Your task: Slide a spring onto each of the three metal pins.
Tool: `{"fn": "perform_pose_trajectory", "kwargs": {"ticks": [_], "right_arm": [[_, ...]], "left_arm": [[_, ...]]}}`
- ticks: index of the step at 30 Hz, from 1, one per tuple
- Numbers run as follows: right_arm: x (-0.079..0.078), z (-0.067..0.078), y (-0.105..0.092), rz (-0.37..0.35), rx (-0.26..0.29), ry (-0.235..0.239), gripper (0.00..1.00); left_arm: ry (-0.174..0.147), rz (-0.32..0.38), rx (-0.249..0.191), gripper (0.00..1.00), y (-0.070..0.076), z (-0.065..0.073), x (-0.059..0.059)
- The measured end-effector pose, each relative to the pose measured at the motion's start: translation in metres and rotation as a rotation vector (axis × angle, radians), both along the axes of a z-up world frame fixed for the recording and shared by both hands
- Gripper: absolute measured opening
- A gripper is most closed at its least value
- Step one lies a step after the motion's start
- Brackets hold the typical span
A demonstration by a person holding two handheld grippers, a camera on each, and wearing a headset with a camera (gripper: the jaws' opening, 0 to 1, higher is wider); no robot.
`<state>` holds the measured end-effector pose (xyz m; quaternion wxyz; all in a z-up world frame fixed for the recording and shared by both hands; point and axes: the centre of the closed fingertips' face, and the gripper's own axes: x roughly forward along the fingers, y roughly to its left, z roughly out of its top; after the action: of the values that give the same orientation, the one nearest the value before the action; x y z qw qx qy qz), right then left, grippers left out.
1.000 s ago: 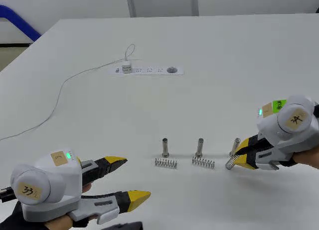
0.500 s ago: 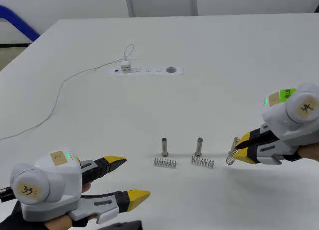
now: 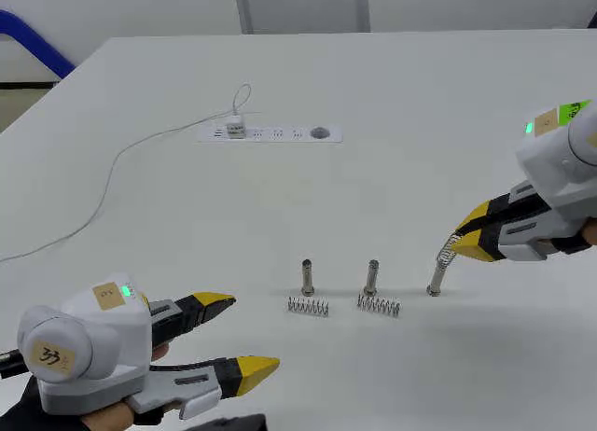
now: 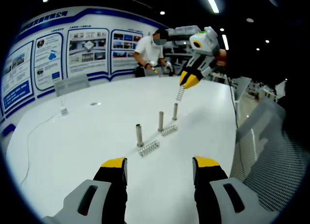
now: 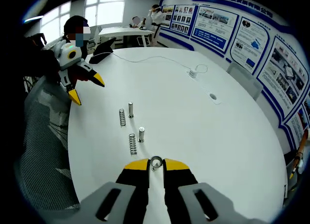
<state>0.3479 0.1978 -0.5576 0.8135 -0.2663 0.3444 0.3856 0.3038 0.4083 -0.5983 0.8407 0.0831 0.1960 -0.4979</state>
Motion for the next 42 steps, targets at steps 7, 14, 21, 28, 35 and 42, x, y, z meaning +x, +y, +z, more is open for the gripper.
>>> {"fn": "perform_pose_trajectory", "kwargs": {"ticks": [7, 14, 21, 28, 35, 42], "right_arm": [[0.006, -0.011, -0.004, -0.009, -0.014, 0.035, 0.11], [0.006, -0.018, -0.003, -0.005, -0.025, 0.062, 0.11], [0.008, -0.025, -0.002, -0.001, -0.039, 0.087, 0.11], [0.010, -0.033, 0.002, 0.002, -0.057, 0.107, 0.12], [0.012, -0.045, 0.002, -0.004, -0.070, 0.129, 0.12], [0.010, -0.056, 0.001, -0.023, -0.067, 0.157, 0.12]], "left_arm": [[0.001, 0.003, 0.000, 0.56, 0.001, 0.000, 0.000], [0.005, 0.005, 0.004, 0.56, 0.001, -0.001, 0.000], [0.005, 0.008, 0.003, 0.56, 0.002, -0.001, 0.000], [0.004, 0.008, 0.002, 0.56, 0.003, -0.001, 0.001], [0.003, 0.011, 0.001, 0.56, 0.003, -0.001, 0.001], [0.004, 0.011, 0.003, 0.56, 0.004, -0.002, 0.001]]}}
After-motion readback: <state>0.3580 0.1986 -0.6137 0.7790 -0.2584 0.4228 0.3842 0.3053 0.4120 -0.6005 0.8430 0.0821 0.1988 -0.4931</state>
